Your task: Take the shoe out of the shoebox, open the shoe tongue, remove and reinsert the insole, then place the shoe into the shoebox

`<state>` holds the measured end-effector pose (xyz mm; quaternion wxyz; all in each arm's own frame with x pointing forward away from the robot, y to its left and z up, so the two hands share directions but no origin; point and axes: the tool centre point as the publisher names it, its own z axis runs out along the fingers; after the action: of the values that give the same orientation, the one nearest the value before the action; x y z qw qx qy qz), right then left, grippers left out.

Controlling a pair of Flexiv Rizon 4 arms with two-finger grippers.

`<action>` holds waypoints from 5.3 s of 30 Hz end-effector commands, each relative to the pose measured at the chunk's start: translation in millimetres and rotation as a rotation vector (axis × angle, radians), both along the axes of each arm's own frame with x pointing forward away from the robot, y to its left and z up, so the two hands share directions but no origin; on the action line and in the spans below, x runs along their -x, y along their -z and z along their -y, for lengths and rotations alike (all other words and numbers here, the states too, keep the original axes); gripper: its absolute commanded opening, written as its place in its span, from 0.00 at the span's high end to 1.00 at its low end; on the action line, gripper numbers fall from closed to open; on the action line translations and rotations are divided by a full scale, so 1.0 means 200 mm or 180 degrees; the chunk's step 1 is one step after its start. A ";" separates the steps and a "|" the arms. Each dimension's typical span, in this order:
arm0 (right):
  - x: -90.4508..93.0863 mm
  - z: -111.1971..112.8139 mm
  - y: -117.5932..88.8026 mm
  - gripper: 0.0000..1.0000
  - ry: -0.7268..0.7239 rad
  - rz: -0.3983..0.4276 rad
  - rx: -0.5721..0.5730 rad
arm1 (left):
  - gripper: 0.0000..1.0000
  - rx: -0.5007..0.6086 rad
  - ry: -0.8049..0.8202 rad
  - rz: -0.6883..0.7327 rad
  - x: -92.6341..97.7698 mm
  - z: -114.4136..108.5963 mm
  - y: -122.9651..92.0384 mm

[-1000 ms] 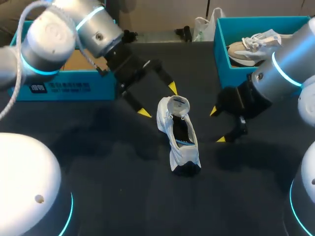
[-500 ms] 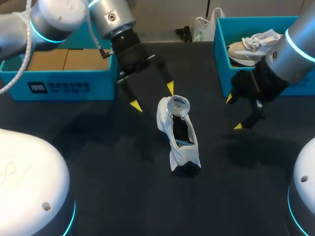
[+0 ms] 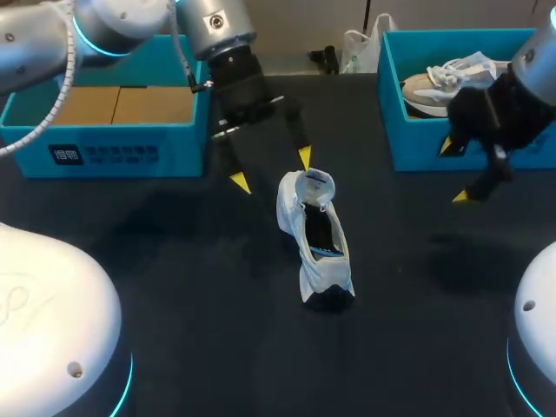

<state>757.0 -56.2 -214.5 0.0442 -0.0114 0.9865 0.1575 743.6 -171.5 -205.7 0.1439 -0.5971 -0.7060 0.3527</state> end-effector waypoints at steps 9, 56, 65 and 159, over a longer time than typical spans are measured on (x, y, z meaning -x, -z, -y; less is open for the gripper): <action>-0.03 0.14 -0.24 0.00 0.0040 0.0095 0.0127 | 0.53 -0.0231 0.0135 0.0232 -0.05 0.04 0.03; -0.03 0.14 -0.24 0.00 0.0040 0.0095 0.0127 | 1.00 -0.0444 0.0841 0.1475 0.00 0.34 0.63; -0.03 0.14 -0.24 0.00 0.0040 0.0095 0.0127 | 1.00 -0.0515 0.0801 0.1685 -0.02 0.38 0.74; -0.03 0.14 -0.24 0.00 0.0040 0.0095 0.0127 | 1.00 -0.0863 0.0158 0.2038 0.18 0.45 0.99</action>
<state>761.7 -85.5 -166.8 0.0611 -0.0088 0.9884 0.1388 706.0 -253.3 -394.9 -0.0042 -0.6700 -0.7406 0.0510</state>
